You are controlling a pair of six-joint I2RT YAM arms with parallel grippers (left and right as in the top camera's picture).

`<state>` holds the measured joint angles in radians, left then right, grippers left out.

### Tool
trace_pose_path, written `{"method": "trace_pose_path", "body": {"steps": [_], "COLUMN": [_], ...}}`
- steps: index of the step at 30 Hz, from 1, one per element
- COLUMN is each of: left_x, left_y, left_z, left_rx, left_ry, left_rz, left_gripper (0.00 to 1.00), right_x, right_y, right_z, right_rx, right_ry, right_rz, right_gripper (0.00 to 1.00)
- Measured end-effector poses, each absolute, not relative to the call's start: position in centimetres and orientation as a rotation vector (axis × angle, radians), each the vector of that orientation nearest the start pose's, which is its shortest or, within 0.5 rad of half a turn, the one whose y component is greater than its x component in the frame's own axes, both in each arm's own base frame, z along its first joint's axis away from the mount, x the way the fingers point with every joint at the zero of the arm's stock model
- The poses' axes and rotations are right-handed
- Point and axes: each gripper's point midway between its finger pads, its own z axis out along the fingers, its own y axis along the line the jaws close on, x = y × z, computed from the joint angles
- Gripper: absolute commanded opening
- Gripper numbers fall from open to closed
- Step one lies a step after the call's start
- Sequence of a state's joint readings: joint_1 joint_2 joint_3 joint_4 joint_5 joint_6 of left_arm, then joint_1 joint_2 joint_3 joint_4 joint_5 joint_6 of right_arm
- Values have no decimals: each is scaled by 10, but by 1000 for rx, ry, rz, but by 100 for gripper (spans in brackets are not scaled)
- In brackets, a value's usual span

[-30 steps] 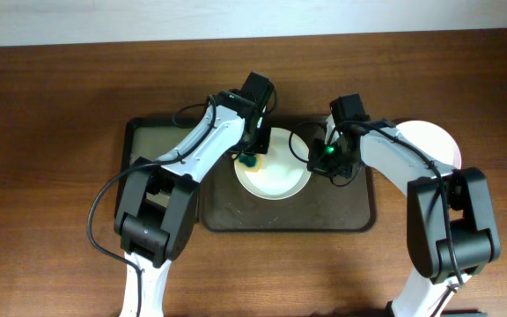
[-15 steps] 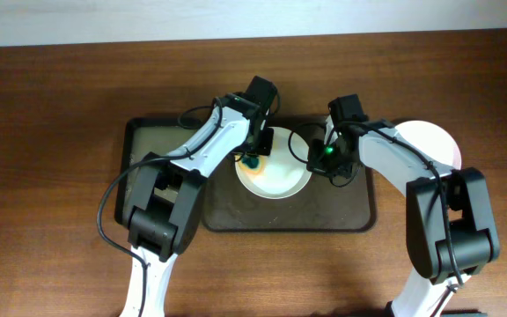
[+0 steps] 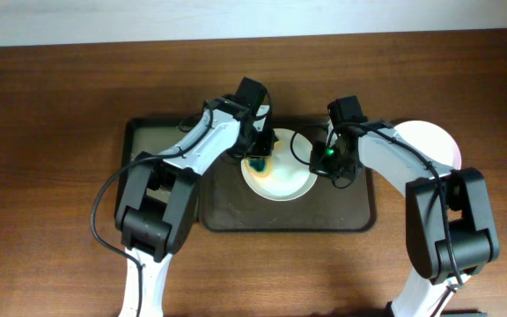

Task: Clean dirty plates on tray and stack at the side
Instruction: 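Scrub the last plate's red smear with the sponge in the left gripper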

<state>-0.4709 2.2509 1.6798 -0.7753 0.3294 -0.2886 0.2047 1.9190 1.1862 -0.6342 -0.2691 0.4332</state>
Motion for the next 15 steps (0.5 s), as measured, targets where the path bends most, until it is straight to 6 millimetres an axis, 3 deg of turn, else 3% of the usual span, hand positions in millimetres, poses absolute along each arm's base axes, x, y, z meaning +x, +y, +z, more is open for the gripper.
{"method": "trace_pose_path", "body": {"steps": [5,8,10,13,15], "left_x": [363,369,395,428,431], "left_y": [-308,-307,-283,-213,-154], "left_z": [17,38,65,129,173], "left_rx": [323,285,221,93,-4], "left_ry": [3025,2994,2950,2870,2807], "left_rz": [-1269,-1400,-1318,-937,-576], "left_gripper": [0,0,0,0,0], "right_x": [363,363,363,362,362], "right_y": [120,123,126,127,128], "right_z": [6,7,8,8,8], "right_rx": [299,293,288,284,282], "right_ry": [2982,2979,2979,2979,2980], "right_rz": [466,485,506,518,523], "right_gripper": [4,4,4,4,23]}}
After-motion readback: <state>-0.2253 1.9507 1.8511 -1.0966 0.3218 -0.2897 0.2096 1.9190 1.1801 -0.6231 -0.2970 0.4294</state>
